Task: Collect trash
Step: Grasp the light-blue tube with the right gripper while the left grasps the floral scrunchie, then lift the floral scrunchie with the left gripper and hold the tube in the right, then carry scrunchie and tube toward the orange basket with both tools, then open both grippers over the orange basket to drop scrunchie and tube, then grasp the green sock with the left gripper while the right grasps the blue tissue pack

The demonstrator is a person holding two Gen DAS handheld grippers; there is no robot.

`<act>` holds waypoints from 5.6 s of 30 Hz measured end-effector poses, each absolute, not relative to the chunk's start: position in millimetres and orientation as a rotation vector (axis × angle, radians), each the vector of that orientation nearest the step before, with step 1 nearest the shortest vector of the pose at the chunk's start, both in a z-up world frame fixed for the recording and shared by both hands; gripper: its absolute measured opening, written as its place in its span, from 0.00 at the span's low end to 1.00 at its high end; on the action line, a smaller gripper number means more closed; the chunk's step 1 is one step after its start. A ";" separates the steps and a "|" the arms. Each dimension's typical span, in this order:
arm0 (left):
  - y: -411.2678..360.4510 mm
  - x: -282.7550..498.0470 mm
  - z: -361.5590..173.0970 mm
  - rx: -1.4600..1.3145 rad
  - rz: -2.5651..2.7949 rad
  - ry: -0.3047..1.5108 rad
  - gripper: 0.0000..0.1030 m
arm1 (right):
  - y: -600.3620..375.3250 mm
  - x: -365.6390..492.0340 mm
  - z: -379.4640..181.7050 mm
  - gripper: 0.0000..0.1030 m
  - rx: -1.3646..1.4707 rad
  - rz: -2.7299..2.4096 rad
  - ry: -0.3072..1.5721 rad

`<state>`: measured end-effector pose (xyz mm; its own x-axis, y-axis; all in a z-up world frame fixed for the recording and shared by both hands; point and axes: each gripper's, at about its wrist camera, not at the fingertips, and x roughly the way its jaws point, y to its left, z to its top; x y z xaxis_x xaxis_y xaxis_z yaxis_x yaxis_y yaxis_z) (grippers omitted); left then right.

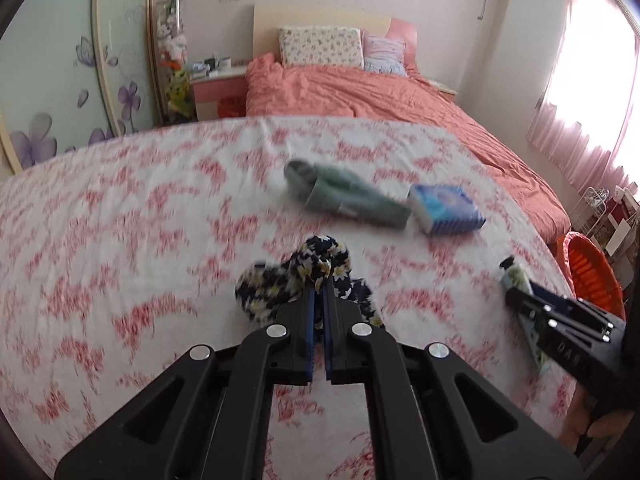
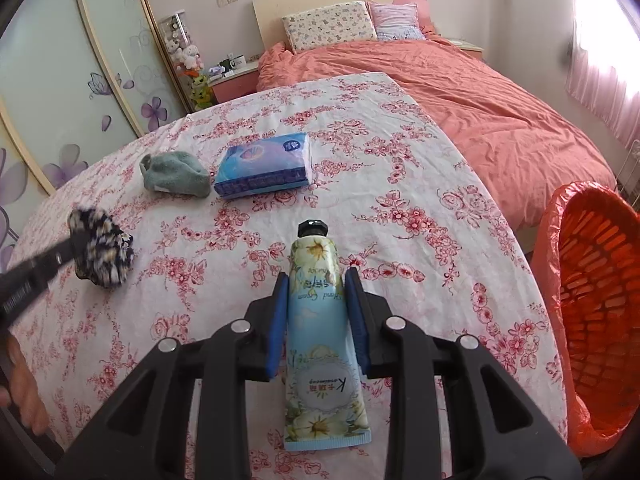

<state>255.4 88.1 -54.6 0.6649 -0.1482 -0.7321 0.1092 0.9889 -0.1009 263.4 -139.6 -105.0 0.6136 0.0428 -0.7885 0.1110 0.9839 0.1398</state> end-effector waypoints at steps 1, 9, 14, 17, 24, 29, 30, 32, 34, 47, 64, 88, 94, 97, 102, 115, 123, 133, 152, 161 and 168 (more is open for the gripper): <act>90.7 254.2 -57.7 -0.062 -0.142 0.840 0.04 | -140.2 263.4 -105.5 0.28 0.181 -0.040 0.911; 95.1 250.5 -62.6 -0.068 -0.093 0.830 0.50 | -140.3 263.3 -105.3 0.28 0.182 -0.039 0.911; 89.0 254.2 -69.2 -0.062 -0.071 0.831 0.53 | -140.2 263.6 -105.5 0.28 0.181 -0.039 0.912; 83.5 261.9 -70.7 -0.061 -0.059 0.837 0.53 | -140.1 263.6 -105.4 0.28 0.181 -0.039 0.912; 78.3 275.4 -75.8 -0.054 -0.027 0.876 0.53 | -140.4 263.8 -105.4 0.28 0.183 -0.039 0.911; 77.9 274.4 -76.5 -0.046 -0.020 0.880 0.53 | -141.1 263.7 -105.5 0.28 0.186 -0.037 0.911; 77.8 274.7 -76.5 -0.045 -0.020 0.880 0.53 | -140.7 263.8 -105.6 0.28 0.186 -0.037 0.911; 79.3 274.2 -76.1 -0.054 -0.023 0.880 0.53 | -141.9 263.6 -105.7 0.28 0.199 -0.031 0.909; 81.2 274.2 -75.9 -0.066 -0.025 0.878 0.53 | -143.4 263.6 -105.8 0.28 0.211 -0.025 0.907; 87.7 272.2 -74.4 -0.129 -0.047 0.868 0.54 | -149.3 261.8 -106.4 0.28 0.262 -0.006 0.899; 75.1 277.2 -75.5 -0.030 -0.027 0.884 0.54 | -136.0 267.1 -105.1 0.29 0.153 -0.047 0.915; 28.1 225.0 1.6 -0.011 -0.226 0.708 0.16 | -182.7 183.6 -21.0 0.27 0.259 -0.102 0.708; -14.0 201.0 22.8 0.015 -0.337 0.668 0.16 | -217.4 144.4 2.9 0.27 0.281 -0.192 0.630; -41.6 192.3 28.6 0.019 -0.410 0.663 0.16 | -240.4 126.6 10.9 0.27 0.302 -0.240 0.596; -86.5 184.3 29.6 0.037 -0.518 0.663 0.16 | -285.9 106.5 12.0 0.27 0.359 -0.324 0.563; -199.0 198.7 3.8 0.098 -0.729 0.713 0.25 | -379.1 97.9 -7.2 0.28 0.480 -0.406 0.514; -196.8 210.2 -29.0 0.139 -0.636 0.773 0.58 | -404.2 106.2 -41.0 0.46 0.518 -0.452 0.571; -116.4 232.7 -34.8 0.157 -0.395 0.774 0.65 | -354.4 127.4 -55.5 0.51 0.418 -0.408 0.645; 38.1 354.7 -53.5 -0.028 0.106 0.873 0.68 | -248.7 190.3 -75.0 0.51 0.298 -0.227 0.762; 50.9 356.8 -66.7 -0.036 0.052 0.903 0.37 | -211.0 216.2 -80.1 0.51 0.242 -0.167 0.793; 75.0 344.5 -63.4 0.013 0.020 0.899 0.13 | -180.8 246.0 -85.7 0.51 0.226 -0.094 0.811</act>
